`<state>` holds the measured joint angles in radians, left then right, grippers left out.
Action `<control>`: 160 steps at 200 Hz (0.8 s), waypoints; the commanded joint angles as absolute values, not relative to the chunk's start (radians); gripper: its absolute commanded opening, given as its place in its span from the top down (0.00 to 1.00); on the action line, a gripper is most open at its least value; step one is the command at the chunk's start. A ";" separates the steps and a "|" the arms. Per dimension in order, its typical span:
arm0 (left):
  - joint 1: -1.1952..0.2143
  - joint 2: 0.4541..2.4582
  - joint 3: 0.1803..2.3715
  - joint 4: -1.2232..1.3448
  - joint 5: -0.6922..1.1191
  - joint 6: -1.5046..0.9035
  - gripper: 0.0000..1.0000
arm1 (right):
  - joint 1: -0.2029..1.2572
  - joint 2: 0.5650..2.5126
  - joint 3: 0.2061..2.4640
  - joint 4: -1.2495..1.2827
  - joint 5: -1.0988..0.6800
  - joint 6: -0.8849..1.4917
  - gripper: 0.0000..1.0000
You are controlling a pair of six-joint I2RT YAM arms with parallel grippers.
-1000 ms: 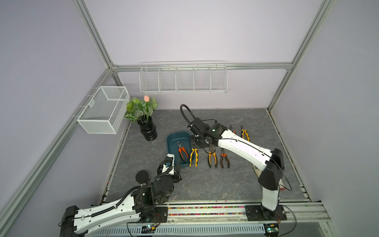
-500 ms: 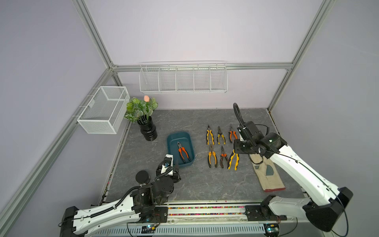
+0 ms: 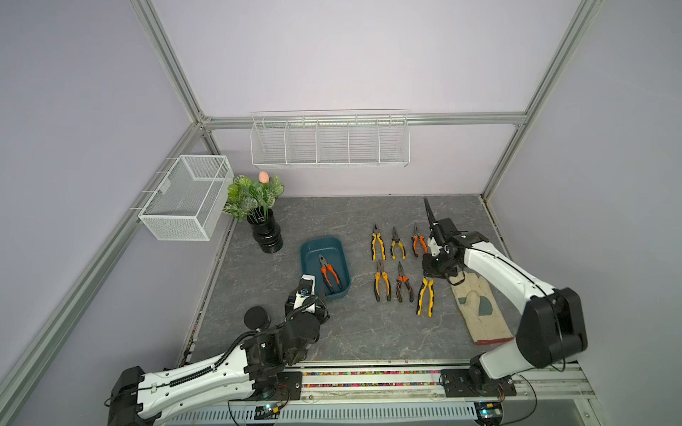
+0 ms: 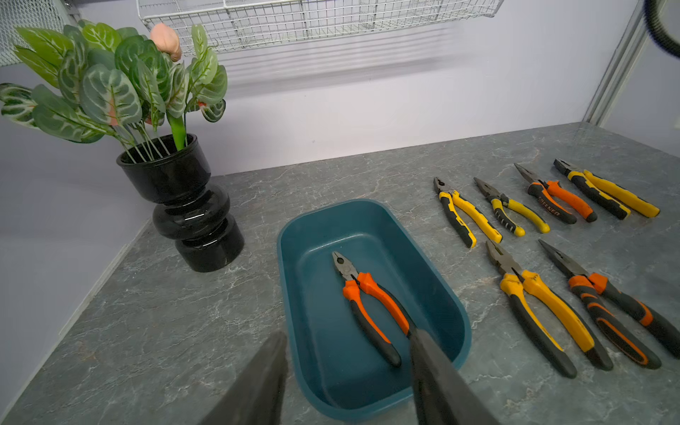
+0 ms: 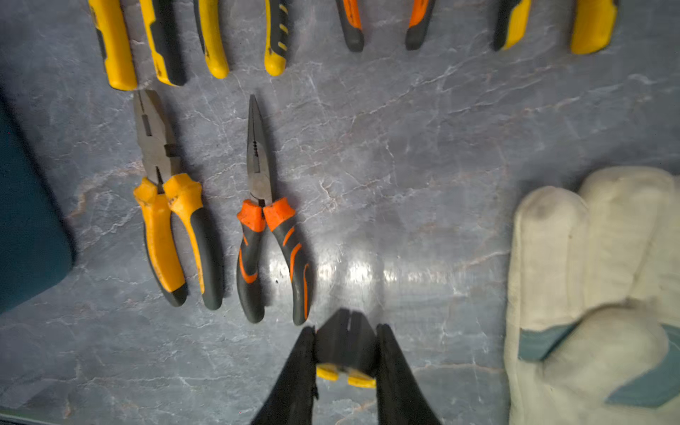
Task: Take the pliers out of the storage box
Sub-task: Place the pliers at the center of the board.
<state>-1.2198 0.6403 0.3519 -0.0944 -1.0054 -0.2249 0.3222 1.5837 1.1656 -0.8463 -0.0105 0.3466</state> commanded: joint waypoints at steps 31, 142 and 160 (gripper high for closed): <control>-1.189 0.649 0.383 -0.097 -0.966 -0.247 0.44 | 0.317 1.728 1.263 -0.808 0.025 0.284 0.93; -1.174 0.623 0.377 -0.125 -0.942 -0.253 0.45 | 0.292 1.900 1.351 -0.800 0.065 0.297 0.93; -1.172 0.618 0.375 -0.128 -0.942 -0.253 0.45 | 0.285 1.918 1.358 -0.796 0.046 0.302 0.93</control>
<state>-1.1782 0.6315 0.3519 -0.1078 -0.9421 -0.2321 0.2981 1.8961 1.3319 -0.8162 0.0589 0.2951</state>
